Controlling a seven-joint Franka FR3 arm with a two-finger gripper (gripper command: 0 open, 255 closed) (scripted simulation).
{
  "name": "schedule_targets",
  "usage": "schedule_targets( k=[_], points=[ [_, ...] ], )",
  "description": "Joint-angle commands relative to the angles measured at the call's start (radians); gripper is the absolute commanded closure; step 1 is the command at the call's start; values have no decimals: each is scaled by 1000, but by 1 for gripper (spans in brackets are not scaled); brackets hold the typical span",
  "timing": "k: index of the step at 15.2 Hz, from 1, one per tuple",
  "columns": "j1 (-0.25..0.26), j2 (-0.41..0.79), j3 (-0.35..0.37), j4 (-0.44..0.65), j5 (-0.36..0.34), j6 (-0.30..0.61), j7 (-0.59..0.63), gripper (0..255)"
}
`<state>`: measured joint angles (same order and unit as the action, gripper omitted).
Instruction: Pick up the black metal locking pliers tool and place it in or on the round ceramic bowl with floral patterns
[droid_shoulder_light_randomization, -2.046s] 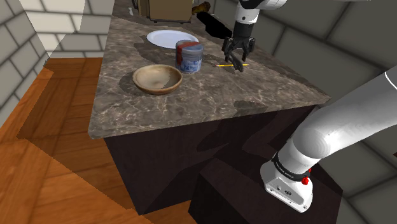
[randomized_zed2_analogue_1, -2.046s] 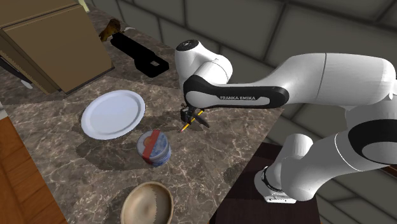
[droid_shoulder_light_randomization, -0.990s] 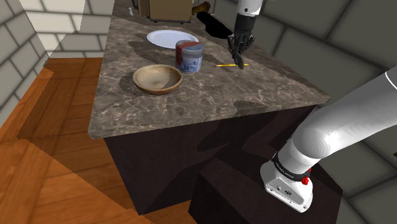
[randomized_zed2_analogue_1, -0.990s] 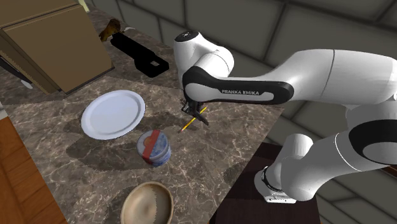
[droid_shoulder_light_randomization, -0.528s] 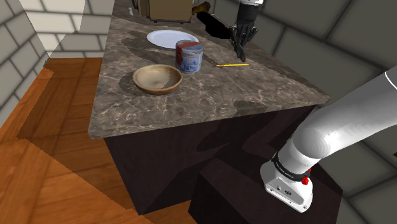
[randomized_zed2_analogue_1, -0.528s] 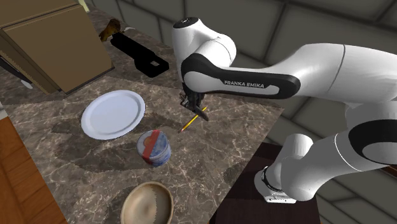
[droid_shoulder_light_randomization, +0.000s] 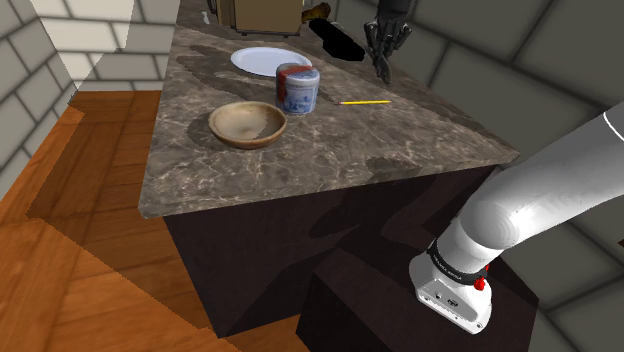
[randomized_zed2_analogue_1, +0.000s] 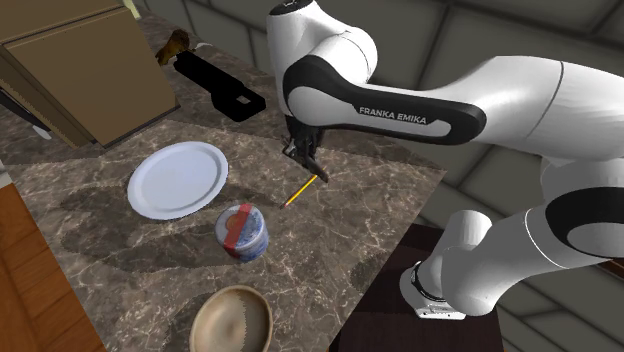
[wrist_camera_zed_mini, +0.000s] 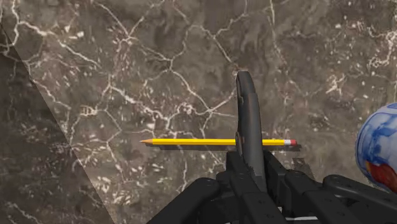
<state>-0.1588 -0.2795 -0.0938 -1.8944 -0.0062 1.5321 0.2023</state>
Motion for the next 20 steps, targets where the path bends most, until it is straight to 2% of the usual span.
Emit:
schedule_targets(
  k=[1, 3, 12, 20],
  points=[
    [0, 9, -1, 38, 0, -30, -1, 255],
    [0, 12, -1, 56, 1, -44, -1, 255],
    [85, 14, 141, 60, 56, -41, 221, 255],
    [160, 88, 265, 141, 91, -36, 419, 255]
  ],
)
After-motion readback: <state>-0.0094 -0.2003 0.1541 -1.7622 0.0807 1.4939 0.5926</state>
